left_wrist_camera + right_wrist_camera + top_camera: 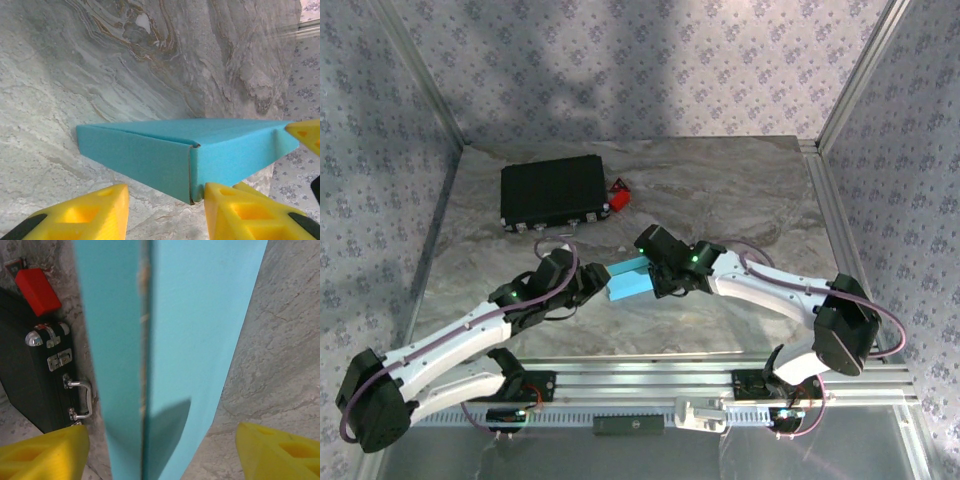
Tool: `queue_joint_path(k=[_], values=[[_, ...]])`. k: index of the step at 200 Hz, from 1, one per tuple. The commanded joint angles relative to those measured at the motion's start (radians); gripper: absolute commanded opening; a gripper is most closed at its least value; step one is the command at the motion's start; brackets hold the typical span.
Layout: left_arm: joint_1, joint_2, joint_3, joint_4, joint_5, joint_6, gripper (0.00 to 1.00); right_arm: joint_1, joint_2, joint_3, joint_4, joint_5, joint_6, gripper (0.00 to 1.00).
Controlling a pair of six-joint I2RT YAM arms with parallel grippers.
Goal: Fold the paper box
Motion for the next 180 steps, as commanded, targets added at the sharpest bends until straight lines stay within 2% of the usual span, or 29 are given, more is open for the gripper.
queue_joint_path(k=[1,48,75,102,125,144,180], values=[[-0.01,0.013,-0.018,0.011,0.01,-0.01,0.41,0.001,0.016,0.046,-0.055,0.013,0.009,0.8],[-0.014,-0.017,-0.005,-0.03,-0.006,-0.003,0.41,-0.048,0.111,0.073,-0.029,-0.114,0.007,0.76],[-0.014,-0.032,0.008,-0.056,-0.01,0.005,0.45,-0.05,0.113,0.044,-0.011,-0.126,0.008,0.64],[-0.016,-0.091,0.023,-0.105,-0.034,0.014,0.5,-0.043,0.022,-0.056,0.039,-0.068,-0.034,0.56],[-0.017,-0.172,0.012,-0.11,-0.058,0.037,0.52,0.001,-0.111,-0.257,0.286,0.065,-0.146,0.55],[-0.016,-0.22,-0.024,-0.08,-0.058,0.049,0.52,0.053,-0.188,-0.411,0.458,0.138,-0.172,0.55],[-0.019,-0.241,-0.07,-0.017,-0.052,0.061,0.52,0.093,-0.201,-0.605,0.862,0.27,-0.204,0.57]])
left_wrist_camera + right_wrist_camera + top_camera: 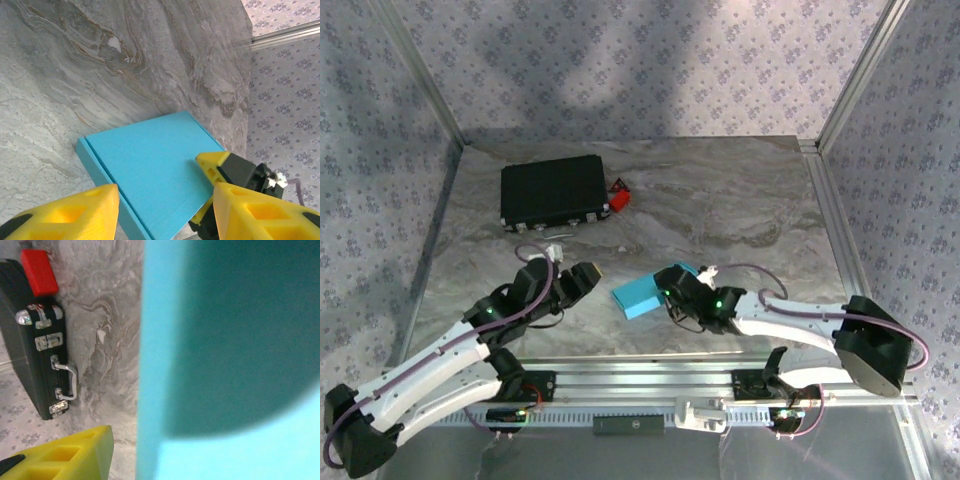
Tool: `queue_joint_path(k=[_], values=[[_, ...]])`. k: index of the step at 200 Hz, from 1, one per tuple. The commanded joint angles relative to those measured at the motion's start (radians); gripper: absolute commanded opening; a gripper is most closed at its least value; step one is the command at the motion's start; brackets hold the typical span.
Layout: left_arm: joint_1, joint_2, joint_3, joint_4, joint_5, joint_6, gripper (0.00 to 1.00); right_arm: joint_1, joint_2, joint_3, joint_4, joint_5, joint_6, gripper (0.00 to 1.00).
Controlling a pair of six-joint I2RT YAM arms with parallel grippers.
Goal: Fold the paper box
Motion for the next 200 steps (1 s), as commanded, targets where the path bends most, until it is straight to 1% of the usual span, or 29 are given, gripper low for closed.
queue_joint_path(k=[1,14,42,54,73,83,94,106,109,113,131,140,162,168,177,180,182,184,185,190,193,200], values=[[-0.01,-0.003,-0.033,0.046,-0.011,0.03,0.52,0.009,0.011,-0.077,0.35,0.156,-0.058,0.57],[-0.013,0.004,-0.037,0.062,-0.005,0.039,0.52,0.002,0.055,-0.073,0.422,0.161,-0.07,0.59],[-0.013,0.007,-0.025,0.048,-0.001,0.062,0.51,-0.009,0.192,-0.05,0.575,0.126,-0.049,0.6],[-0.015,0.001,-0.023,0.042,-0.002,0.071,0.52,-0.021,0.228,-0.026,0.539,0.092,-0.014,0.63],[-0.015,-0.013,-0.026,0.03,-0.007,0.075,0.52,-0.041,0.264,0.001,0.493,0.037,0.012,0.73],[-0.015,-0.02,-0.026,0.022,-0.01,0.075,0.52,-0.066,0.266,0.024,0.42,-0.026,0.015,0.78],[-0.013,-0.028,-0.027,0.016,-0.013,0.078,0.52,-0.095,0.253,0.054,0.296,-0.1,0.0,0.82],[-0.014,-0.033,-0.026,0.01,-0.019,0.082,0.52,-0.113,0.217,0.077,0.164,-0.133,-0.026,0.91],[-0.014,-0.034,-0.026,0.009,-0.018,0.085,0.51,-0.118,0.201,0.082,0.125,-0.136,-0.04,0.95],[-0.012,-0.035,-0.025,0.008,-0.019,0.088,0.51,-0.122,0.181,0.088,0.08,-0.138,-0.055,0.99],[-0.006,-0.035,0.0,-0.017,-0.021,0.12,0.52,-0.147,0.097,0.143,-0.161,-0.139,-0.148,0.99],[0.0,-0.034,0.022,-0.047,-0.026,0.148,0.52,-0.162,0.064,0.16,-0.246,-0.143,-0.197,0.99],[0.035,-0.032,0.098,-0.147,-0.035,0.239,0.54,-0.221,-0.026,0.152,-0.345,-0.156,-0.405,0.99],[0.049,-0.028,0.127,-0.181,-0.034,0.277,0.55,-0.242,-0.054,0.143,-0.355,-0.161,-0.495,0.99],[0.072,-0.02,0.178,-0.243,-0.033,0.352,0.7,-0.29,-0.093,0.136,-0.361,-0.184,-0.664,0.99],[0.079,-0.016,0.194,-0.262,-0.035,0.383,0.77,-0.307,-0.105,0.139,-0.379,-0.195,-0.709,0.99],[0.082,-0.013,0.207,-0.279,-0.036,0.403,0.85,-0.319,-0.113,0.144,-0.397,-0.196,-0.749,0.99],[0.088,-0.011,0.219,-0.297,-0.037,0.422,0.95,-0.333,-0.12,0.149,-0.423,-0.194,-0.78,0.99],[0.09,-0.009,0.225,-0.306,-0.039,0.431,0.97,-0.34,-0.123,0.152,-0.436,-0.191,-0.795,0.98],[0.1,-0.004,0.253,-0.343,-0.046,0.48,1.0,-0.368,-0.141,0.165,-0.497,-0.171,-0.866,0.95],[0.107,-0.001,0.268,-0.362,-0.053,0.509,1.0,-0.383,-0.156,0.176,-0.531,-0.152,-0.908,0.98],[0.124,0.007,0.3,-0.417,-0.071,0.569,1.0,-0.399,-0.194,0.195,-0.618,-0.077,-0.99,0.99]])
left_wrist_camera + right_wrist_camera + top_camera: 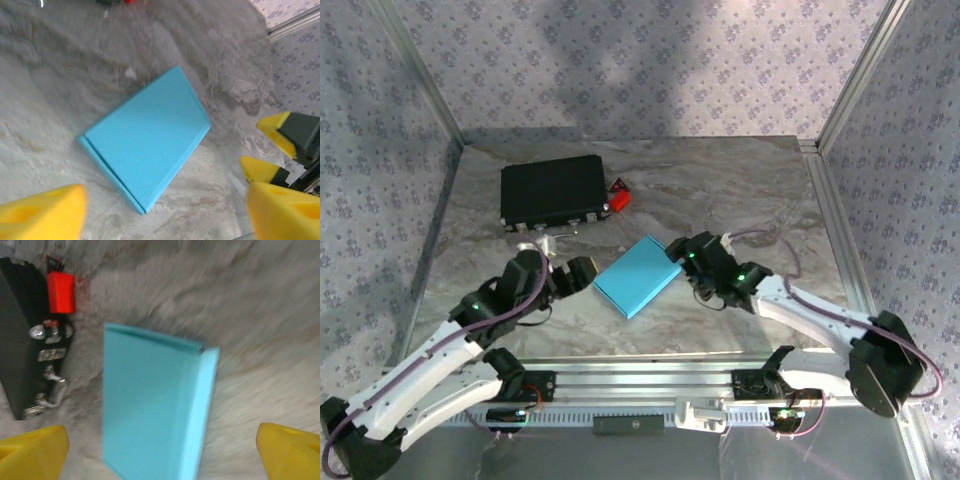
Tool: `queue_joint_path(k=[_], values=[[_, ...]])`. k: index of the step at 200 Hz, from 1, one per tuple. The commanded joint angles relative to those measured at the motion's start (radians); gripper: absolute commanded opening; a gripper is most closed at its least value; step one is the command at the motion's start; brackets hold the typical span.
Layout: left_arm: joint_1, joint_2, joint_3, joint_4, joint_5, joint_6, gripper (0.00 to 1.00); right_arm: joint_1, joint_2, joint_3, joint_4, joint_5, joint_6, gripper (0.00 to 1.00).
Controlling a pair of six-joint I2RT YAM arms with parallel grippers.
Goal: Fold the paper box
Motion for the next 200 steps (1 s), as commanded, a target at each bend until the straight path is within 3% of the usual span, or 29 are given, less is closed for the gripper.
queue_joint_path(k=[1,22,40,56,71,88,104,117,140,165,175,200], values=[[0.045,0.014,0.132,-0.207,-0.053,0.274,1.0,-0.085,-0.096,0.054,-0.341,0.108,-0.449,0.99],[0.109,0.032,0.198,-0.303,-0.143,0.374,1.0,-0.11,-0.257,0.042,-0.465,0.318,-0.607,0.99],[0.193,0.048,0.204,-0.339,-0.27,0.361,1.0,-0.115,-0.432,0.005,-0.485,0.449,-0.703,0.99],[0.282,0.051,0.166,-0.323,-0.351,0.358,1.0,-0.139,-0.563,-0.012,-0.566,0.589,-0.623,0.99],[0.369,0.026,0.078,-0.22,-0.371,0.408,1.0,-0.16,-0.676,-0.092,-0.48,0.668,-0.7,0.99],[0.461,-0.021,-0.071,0.019,-0.261,0.614,1.0,-0.184,-0.799,-0.303,-0.094,0.723,-0.969,0.99],[0.485,-0.051,-0.198,0.21,-0.33,0.726,1.0,-0.21,-0.849,-0.512,0.32,0.723,-1.239,0.99],[0.496,-0.035,-0.279,0.371,-0.39,0.84,1.0,-0.273,-0.822,-0.588,0.474,0.691,-1.323,0.99],[0.543,0.109,-0.413,0.755,-0.355,0.907,1.0,-0.481,-0.7,-0.647,0.557,0.529,-1.242,0.99],[0.576,0.445,-0.392,1.039,-0.313,0.929,1.0,-0.656,-0.576,-0.712,0.786,0.385,-1.185,0.99],[0.578,0.544,-0.318,1.004,-0.249,0.961,1.0,-0.709,-0.518,-0.713,0.844,0.353,-1.168,0.99],[0.585,0.682,-0.273,1.153,-0.212,0.998,1.0,-0.774,-0.357,-0.695,0.985,0.279,-1.165,0.99]])
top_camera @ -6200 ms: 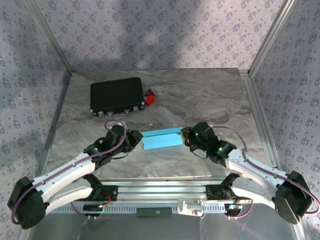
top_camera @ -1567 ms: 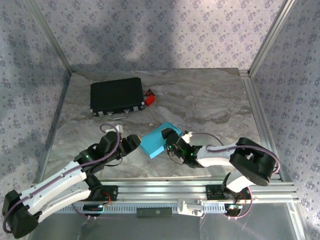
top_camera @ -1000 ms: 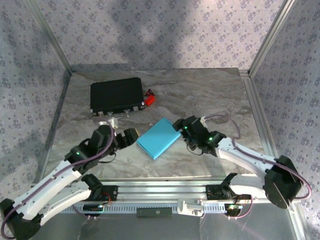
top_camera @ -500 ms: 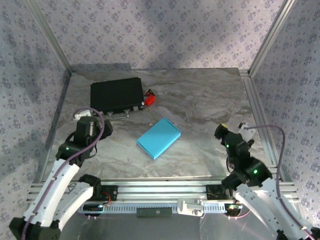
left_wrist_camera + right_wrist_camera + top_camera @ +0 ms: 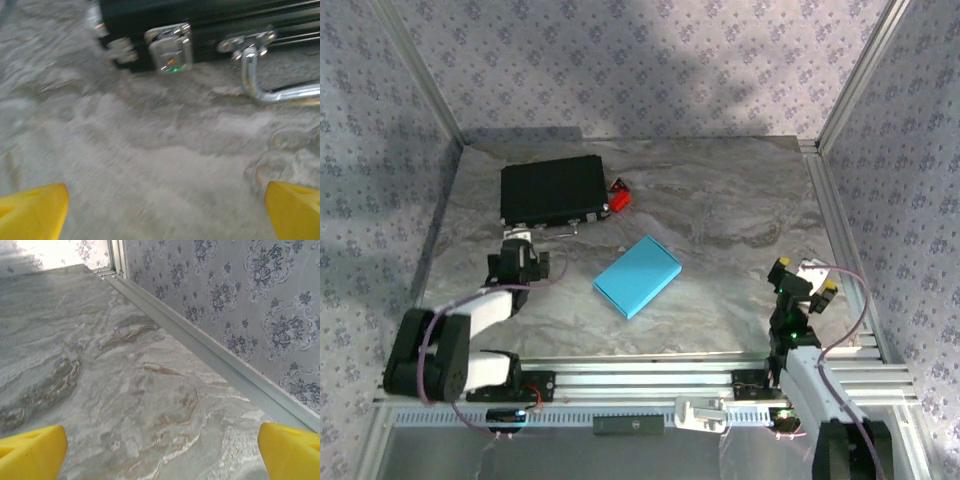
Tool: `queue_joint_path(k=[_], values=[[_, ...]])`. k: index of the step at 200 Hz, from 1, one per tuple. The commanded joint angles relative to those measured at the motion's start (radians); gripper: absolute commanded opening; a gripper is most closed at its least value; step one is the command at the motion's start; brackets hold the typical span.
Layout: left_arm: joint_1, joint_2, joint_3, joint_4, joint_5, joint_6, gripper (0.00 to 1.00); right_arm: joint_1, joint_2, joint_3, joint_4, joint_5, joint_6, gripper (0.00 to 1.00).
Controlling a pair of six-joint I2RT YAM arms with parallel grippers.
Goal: Fold the paper box
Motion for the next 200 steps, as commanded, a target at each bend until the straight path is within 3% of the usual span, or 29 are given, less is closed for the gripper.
queue_joint_path(k=[1,13,28,38,48,59,69,80,98,134,144,200], values=[[0.009,0.073,0.07,0.282,0.065,0.085,1.0,-0.04,0.118,0.009,0.263,-0.115,0.003,0.99],[0.012,0.109,0.091,0.296,0.069,0.118,1.0,-0.034,0.202,0.038,0.303,-0.127,-0.011,0.99],[0.055,0.182,0.057,0.454,0.063,0.086,1.0,-0.028,0.333,0.064,0.414,-0.161,-0.025,0.99],[0.139,0.179,0.043,0.433,0.179,0.011,1.0,-0.017,0.42,0.088,0.477,-0.188,-0.029,0.99],[0.19,0.259,-0.006,0.637,0.214,-0.034,1.0,-0.003,0.502,0.112,0.542,-0.213,-0.052,0.99],[0.196,0.2,0.02,0.48,0.219,-0.05,1.0,0.022,0.568,0.15,0.56,-0.228,-0.112,0.99],[0.195,0.242,0.012,0.573,0.237,-0.031,1.0,0.023,0.643,0.166,0.603,-0.238,-0.127,0.99],[0.195,0.212,0.033,0.479,0.244,-0.038,1.0,0.02,0.741,0.167,0.707,-0.263,-0.159,0.99],[0.199,0.219,0.024,0.509,0.24,-0.041,1.0,0.031,0.85,0.191,0.776,-0.35,-0.214,0.99],[0.197,0.22,0.026,0.507,0.237,-0.037,1.0,0.016,0.829,0.381,0.376,-0.326,-0.164,0.99],[0.192,0.222,0.029,0.506,0.234,-0.031,1.0,-0.001,0.837,0.359,0.442,-0.347,-0.171,0.99],[0.169,0.225,0.049,0.471,0.238,0.002,1.0,0.009,0.833,0.367,0.415,-0.331,-0.178,0.99]])
